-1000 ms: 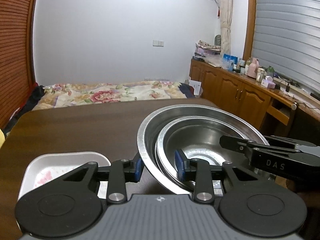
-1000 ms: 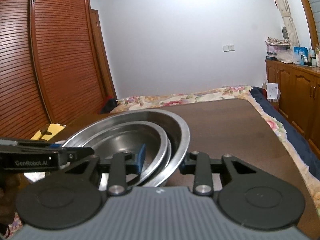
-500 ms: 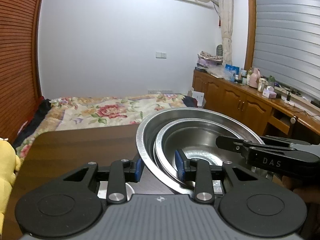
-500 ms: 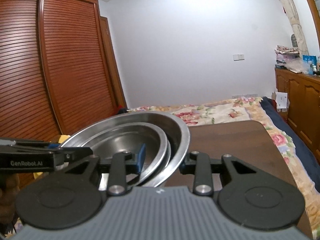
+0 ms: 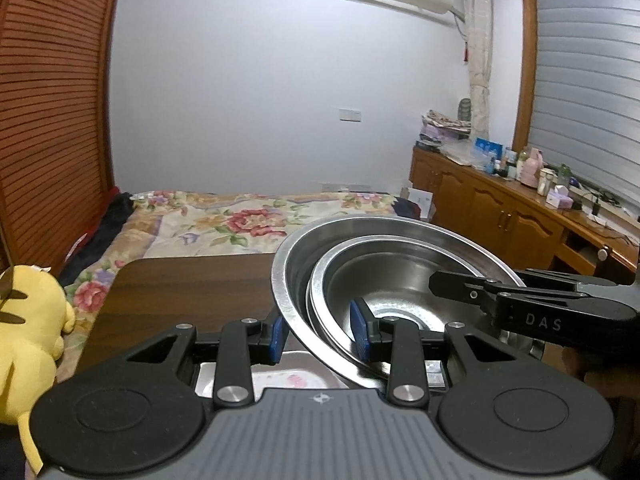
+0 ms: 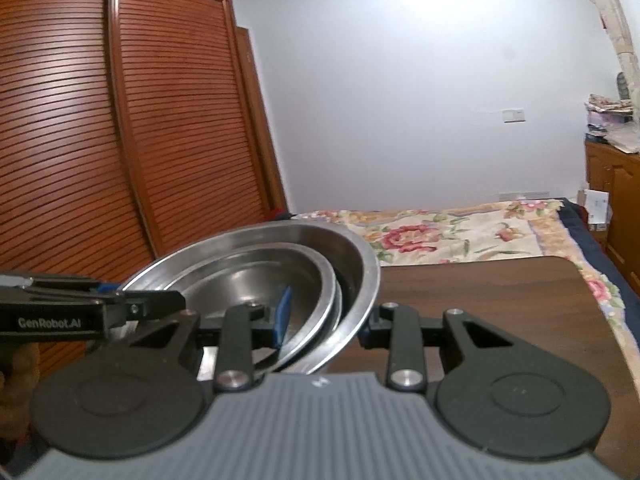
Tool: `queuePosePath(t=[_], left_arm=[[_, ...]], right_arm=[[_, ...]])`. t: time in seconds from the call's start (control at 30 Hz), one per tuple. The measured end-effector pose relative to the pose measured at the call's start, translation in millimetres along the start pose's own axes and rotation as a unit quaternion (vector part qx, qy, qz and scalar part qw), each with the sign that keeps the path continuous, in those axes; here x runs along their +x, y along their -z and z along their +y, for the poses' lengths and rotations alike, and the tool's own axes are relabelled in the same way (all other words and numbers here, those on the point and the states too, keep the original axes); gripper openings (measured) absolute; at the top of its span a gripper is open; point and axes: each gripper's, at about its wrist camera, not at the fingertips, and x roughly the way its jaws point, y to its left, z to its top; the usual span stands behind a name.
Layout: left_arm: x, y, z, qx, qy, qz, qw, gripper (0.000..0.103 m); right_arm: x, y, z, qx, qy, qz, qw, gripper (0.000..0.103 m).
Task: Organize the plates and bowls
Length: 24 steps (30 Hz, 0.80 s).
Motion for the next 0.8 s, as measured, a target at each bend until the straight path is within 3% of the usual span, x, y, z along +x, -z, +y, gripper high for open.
queuePosePath(t=[0.4, 0.8], left_arm=[[-12.8, 9.3, 30.7, -0.018, -0.021, 0.001, 0.9996, 0.035], [8.1, 45.1, 61.8, -0.047, -0.037, 0.048, 0.9971, 0.036]], right_arm=[[13.9, -1.0, 30.5, -0.011, -0.035, 0.022, 0.999, 0.035], [36.3, 19.9, 50.2, -0.035, -0.043, 0.059, 0.997, 0.035]])
